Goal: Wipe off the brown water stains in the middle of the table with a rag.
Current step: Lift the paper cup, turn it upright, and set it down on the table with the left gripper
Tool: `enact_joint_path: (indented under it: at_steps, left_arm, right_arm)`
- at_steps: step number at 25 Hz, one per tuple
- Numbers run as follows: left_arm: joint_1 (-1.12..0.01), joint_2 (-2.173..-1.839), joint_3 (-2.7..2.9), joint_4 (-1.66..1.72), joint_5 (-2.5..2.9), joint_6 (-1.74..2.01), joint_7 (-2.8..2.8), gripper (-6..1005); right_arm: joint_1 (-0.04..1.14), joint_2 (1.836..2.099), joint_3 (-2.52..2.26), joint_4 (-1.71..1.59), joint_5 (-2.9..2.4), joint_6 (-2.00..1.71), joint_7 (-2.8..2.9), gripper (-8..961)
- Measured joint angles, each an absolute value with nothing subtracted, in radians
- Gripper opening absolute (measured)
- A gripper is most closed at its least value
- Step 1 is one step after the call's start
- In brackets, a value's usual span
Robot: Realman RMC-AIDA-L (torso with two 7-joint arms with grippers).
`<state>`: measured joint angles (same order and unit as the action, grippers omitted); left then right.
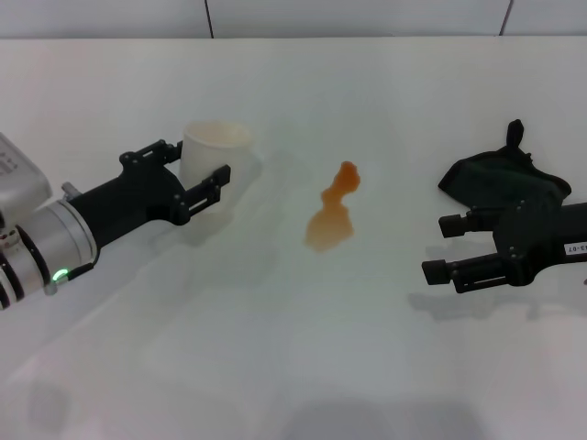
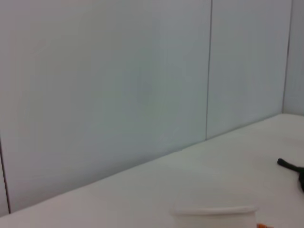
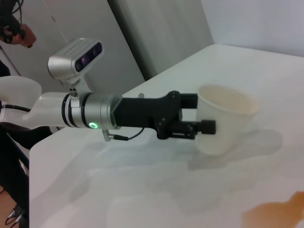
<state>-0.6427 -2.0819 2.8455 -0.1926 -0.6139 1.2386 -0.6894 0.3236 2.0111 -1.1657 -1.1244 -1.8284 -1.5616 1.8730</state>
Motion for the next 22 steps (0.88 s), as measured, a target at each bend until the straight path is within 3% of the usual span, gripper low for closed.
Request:
enact_joint_path:
  at_steps: [22]
  left_arm:
    - [-0.592, -2.081, 2.846, -0.156, -0.581, 1.236, -0.661, 648]
  right_arm:
    - [0.32, 2.009, -1.166, -1.135, -1.829, -1.568, 1.88, 873]
